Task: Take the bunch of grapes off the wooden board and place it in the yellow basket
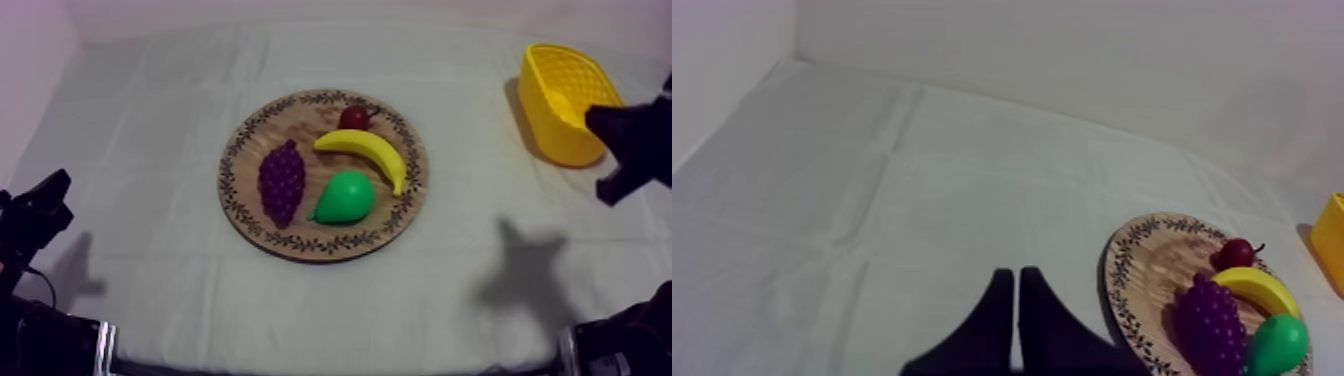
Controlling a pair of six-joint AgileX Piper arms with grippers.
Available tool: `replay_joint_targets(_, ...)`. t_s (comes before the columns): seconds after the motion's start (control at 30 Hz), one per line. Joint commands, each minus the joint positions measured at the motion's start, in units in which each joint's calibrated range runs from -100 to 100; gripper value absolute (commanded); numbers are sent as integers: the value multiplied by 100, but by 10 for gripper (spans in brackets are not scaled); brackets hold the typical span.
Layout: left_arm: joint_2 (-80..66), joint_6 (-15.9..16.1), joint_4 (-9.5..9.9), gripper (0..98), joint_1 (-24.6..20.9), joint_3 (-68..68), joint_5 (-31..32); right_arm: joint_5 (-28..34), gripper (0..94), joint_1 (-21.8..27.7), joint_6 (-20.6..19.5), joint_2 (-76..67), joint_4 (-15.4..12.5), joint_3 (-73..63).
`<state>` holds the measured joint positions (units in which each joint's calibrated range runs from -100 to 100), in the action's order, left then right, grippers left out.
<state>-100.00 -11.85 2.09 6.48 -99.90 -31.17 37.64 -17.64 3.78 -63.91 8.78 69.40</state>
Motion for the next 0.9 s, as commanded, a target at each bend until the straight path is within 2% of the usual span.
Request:
replay_joint_targets(0.0,0,1,4,1,0,2,5,215,3,-362,-106,1032,10,-1266)
replay_joint_targets(0.23,0,1,4,1,0,2,5,1080,3,-880,-287,2477,18,-3328)
replay_joint_targets(0.43,0,1,4,1,0,2,5,2230,2,-1318,-519,3592,3,-5015)
replay_joint_targets(0.87,0,1,4,1,0,2,5,4470,2,-1805,-1612,6241,-30,-8695)
